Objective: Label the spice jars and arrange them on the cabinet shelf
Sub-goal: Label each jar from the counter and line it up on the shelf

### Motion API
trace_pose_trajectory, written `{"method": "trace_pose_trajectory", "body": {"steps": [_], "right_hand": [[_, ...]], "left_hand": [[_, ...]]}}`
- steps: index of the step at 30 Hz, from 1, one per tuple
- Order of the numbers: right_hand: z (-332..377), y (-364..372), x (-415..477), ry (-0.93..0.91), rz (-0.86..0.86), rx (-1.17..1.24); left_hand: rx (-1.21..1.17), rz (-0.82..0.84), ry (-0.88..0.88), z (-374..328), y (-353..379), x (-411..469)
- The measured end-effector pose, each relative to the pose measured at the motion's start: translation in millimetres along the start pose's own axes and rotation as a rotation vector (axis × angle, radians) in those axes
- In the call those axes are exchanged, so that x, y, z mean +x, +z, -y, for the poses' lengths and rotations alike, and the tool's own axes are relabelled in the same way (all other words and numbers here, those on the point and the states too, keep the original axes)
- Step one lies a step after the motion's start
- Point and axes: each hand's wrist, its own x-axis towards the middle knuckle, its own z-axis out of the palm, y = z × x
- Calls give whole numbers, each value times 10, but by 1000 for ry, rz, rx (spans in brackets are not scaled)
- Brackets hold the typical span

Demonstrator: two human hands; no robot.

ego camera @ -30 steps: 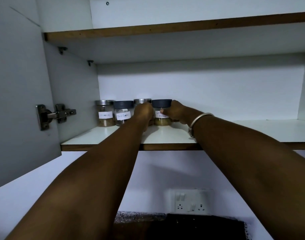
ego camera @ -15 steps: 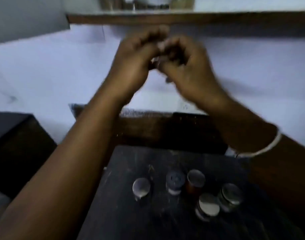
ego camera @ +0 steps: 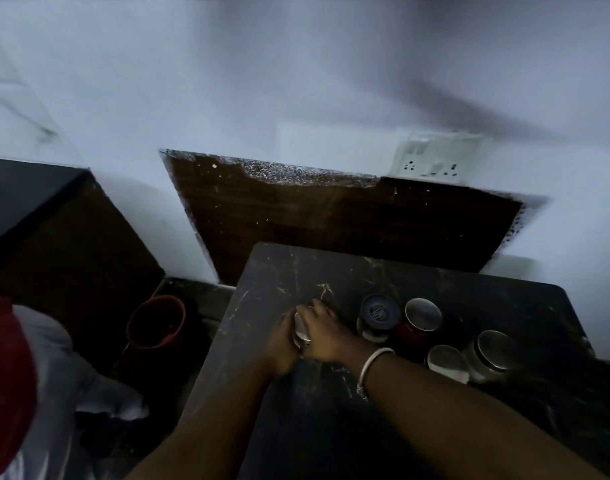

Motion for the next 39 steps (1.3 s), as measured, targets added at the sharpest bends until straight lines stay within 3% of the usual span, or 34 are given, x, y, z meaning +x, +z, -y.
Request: {"method": "trace_pose_trajectory", "body": {"steps": [3, 6, 12, 17, 22, 27, 35, 39], "right_hand": [[-117, 217, 82, -36, -128, 39], [-156, 164, 91, -54, -142, 129], [-1, -917, -424, -77, -18, 483], [337, -2009, -1236, -450, -62, 857], [717, -2508, -1836, -628, -157, 1210], [919, -2735, -2235, -683, -459, 1139], [1011, -2877, -2579, -570, -608, 1028], [1058, -2940, -2679, -452, -727, 885]], "left_hand": [[-68, 14, -16, 122, 128, -10], [-199, -40, 17, 96, 166, -39], [-292, 68, 168, -300, -439, -278], [-580, 271, 271, -1300, -954, -472], [-843, 357, 468, -2319, -945, -802], [-966, 352, 535, -2830, -905, -1074], [-1037, 362, 529, -3096, -735, -1195], [-1024, 244, 563, -3241, -763, -1176]]}}
